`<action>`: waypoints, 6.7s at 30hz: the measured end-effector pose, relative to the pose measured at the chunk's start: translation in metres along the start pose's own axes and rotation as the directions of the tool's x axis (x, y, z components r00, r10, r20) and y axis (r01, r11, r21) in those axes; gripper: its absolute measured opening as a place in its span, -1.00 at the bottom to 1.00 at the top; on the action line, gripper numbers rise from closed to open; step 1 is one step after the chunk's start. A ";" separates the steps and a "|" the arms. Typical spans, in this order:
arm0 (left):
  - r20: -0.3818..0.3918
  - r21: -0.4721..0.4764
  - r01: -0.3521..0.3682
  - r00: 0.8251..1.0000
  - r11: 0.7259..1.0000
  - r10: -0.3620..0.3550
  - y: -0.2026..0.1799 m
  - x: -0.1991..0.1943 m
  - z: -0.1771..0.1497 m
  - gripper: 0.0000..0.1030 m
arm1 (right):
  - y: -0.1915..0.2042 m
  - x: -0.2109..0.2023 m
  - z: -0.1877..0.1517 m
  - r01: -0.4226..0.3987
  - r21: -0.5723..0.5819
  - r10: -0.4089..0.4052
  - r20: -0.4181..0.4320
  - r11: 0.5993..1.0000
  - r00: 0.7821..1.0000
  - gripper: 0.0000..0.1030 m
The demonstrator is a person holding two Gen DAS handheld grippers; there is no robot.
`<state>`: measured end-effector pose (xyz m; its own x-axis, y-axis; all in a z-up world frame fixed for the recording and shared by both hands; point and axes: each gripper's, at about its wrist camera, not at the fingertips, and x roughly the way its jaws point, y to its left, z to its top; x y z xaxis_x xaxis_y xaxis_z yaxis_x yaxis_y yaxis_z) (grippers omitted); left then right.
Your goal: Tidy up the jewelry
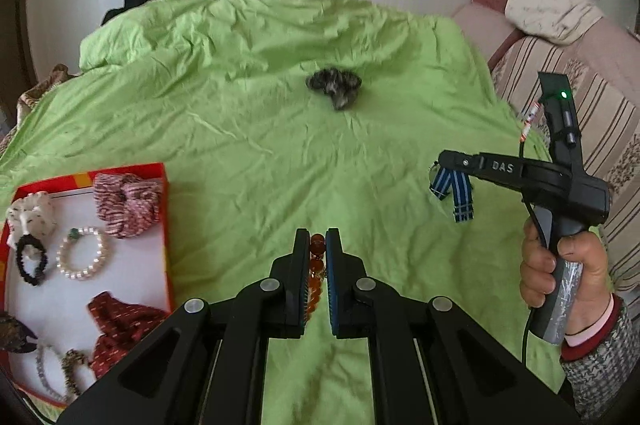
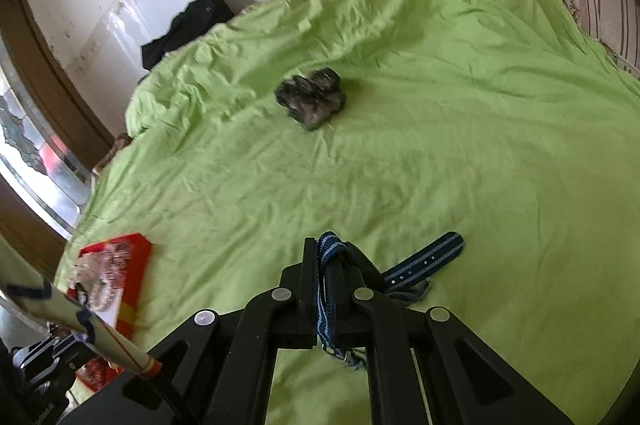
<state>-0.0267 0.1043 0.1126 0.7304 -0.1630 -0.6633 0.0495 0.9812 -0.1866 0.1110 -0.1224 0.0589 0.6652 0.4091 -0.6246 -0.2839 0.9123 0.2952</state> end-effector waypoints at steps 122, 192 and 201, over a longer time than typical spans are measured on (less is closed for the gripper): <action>-0.173 -0.341 -0.288 0.955 0.895 0.242 0.242 -0.040 -0.041 -0.86 | 0.313 0.118 -0.092 -0.237 -0.356 0.132 -0.297 0.904 0.946 -0.93; 0.333 -0.371 -0.561 0.664 0.740 0.670 0.187 -0.155 -0.043 1.00 | 0.264 0.022 -0.136 -0.135 -0.289 0.100 -0.131 0.948 0.986 -0.04; 0.340 -0.419 -0.508 0.681 0.752 0.649 0.165 -0.179 -0.057 1.00 | 0.240 -0.013 -0.166 -0.037 -0.325 0.023 -0.047 0.945 0.999 -0.01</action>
<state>-0.1880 0.2896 0.1597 0.7607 0.5611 -0.3263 -0.6195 0.7776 -0.1074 -0.0809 0.0946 0.0178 0.6254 0.4307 -0.6506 -0.5178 0.8529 0.0669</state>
